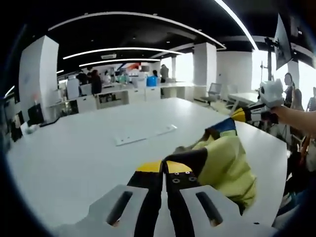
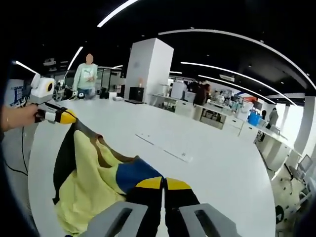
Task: Fold the garment on the visible template until the final outline fits inside the template.
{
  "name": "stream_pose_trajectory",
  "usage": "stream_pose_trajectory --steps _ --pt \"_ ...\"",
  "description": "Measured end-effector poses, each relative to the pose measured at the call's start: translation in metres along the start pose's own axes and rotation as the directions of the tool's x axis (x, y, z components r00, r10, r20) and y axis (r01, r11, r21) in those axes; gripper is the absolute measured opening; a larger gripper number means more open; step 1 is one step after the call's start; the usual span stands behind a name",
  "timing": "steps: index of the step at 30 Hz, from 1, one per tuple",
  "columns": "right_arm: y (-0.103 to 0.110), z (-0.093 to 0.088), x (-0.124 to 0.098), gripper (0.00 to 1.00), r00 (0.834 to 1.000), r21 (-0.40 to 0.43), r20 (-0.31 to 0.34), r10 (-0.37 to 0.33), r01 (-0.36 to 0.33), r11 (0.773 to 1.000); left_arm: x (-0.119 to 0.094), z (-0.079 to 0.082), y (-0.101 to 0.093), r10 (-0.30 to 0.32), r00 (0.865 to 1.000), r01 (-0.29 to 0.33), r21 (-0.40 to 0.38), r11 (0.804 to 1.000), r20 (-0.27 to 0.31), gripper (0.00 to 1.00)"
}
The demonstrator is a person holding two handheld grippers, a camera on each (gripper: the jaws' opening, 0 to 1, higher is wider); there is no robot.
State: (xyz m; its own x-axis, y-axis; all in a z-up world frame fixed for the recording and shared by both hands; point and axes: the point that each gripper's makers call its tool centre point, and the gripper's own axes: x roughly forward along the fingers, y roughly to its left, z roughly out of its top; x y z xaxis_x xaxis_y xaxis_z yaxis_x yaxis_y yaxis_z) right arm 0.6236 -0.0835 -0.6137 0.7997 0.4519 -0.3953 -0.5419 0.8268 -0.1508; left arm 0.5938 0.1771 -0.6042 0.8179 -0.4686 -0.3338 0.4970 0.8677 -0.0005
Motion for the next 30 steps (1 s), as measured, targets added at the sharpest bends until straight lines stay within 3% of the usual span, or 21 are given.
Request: stream_pose_trajectory --steps 10,14,20,25,26,30 --pt "-0.02 -0.006 0.037 0.0 0.997 -0.01 -0.028 -0.073 0.073 0.997 0.048 0.005 0.027 0.037 0.999 -0.034 0.075 0.997 -0.03 0.0" --pt "-0.029 -0.014 0.054 0.0 0.994 0.043 -0.052 -0.097 0.099 0.994 0.071 -0.01 0.039 0.063 0.994 -0.052 0.119 0.992 -0.092 0.0" --pt "-0.037 -0.027 0.074 0.0 0.988 0.063 -0.088 -0.127 0.133 0.989 0.092 -0.023 0.049 0.067 0.99 -0.054 0.11 0.992 -0.123 0.0" --pt "-0.047 -0.049 0.088 0.0 0.971 0.138 -0.155 -0.18 0.202 0.97 0.111 -0.038 0.051 0.042 0.988 -0.025 0.112 0.993 -0.151 0.0" --pt "-0.049 -0.053 0.093 0.0 0.97 0.142 -0.163 -0.182 0.206 0.968 0.115 -0.046 0.051 0.03 0.982 -0.019 0.059 0.998 -0.184 0.0" --pt "-0.053 -0.063 0.103 0.0 0.96 0.142 -0.186 -0.207 0.235 0.961 0.129 -0.054 0.059 0.027 0.98 -0.019 0.045 0.999 -0.199 0.0"
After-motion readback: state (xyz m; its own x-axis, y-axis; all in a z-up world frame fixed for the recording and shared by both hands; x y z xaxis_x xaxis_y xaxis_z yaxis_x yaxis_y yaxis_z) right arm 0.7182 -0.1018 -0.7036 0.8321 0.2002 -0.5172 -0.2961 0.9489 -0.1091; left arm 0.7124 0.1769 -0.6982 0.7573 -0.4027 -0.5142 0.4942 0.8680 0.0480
